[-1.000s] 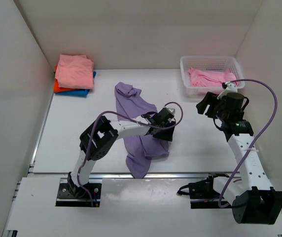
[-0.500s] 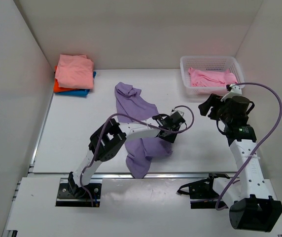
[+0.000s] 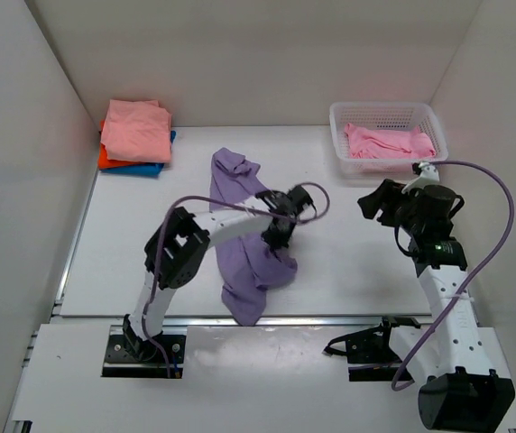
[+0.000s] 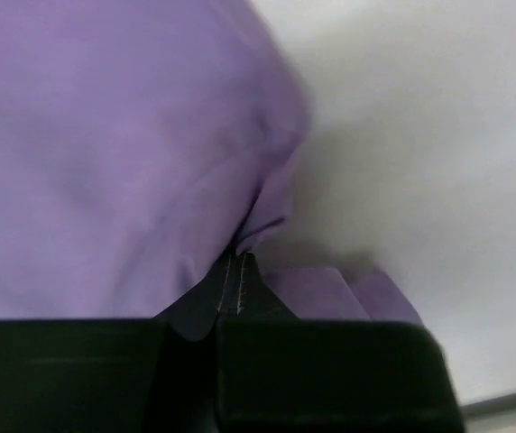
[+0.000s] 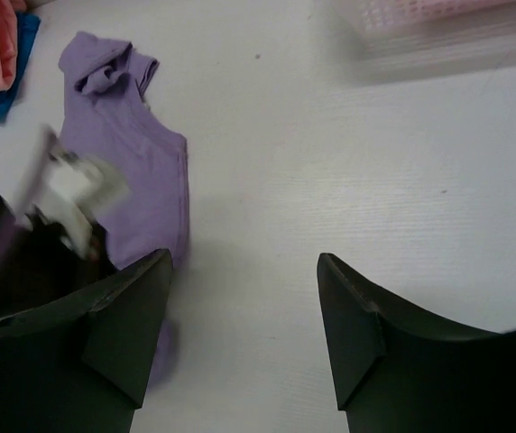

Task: Fold and stack the t-shirts
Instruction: Flatten out the tshirt

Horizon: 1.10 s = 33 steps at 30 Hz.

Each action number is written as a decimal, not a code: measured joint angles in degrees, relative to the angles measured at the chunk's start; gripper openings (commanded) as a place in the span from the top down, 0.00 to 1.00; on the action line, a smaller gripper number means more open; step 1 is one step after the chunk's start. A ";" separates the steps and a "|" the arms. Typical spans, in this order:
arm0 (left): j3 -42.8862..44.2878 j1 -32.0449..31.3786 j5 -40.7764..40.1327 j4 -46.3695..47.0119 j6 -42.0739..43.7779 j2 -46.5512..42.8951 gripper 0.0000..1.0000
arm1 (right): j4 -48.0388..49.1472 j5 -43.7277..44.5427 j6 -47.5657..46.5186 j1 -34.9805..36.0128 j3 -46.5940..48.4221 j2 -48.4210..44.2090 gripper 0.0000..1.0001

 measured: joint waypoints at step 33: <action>-11.37 43.69 5.09 -4.39 8.90 -52.87 1.00 | 29.97 -2.56 36.61 49.90 -12.35 36.54 0.37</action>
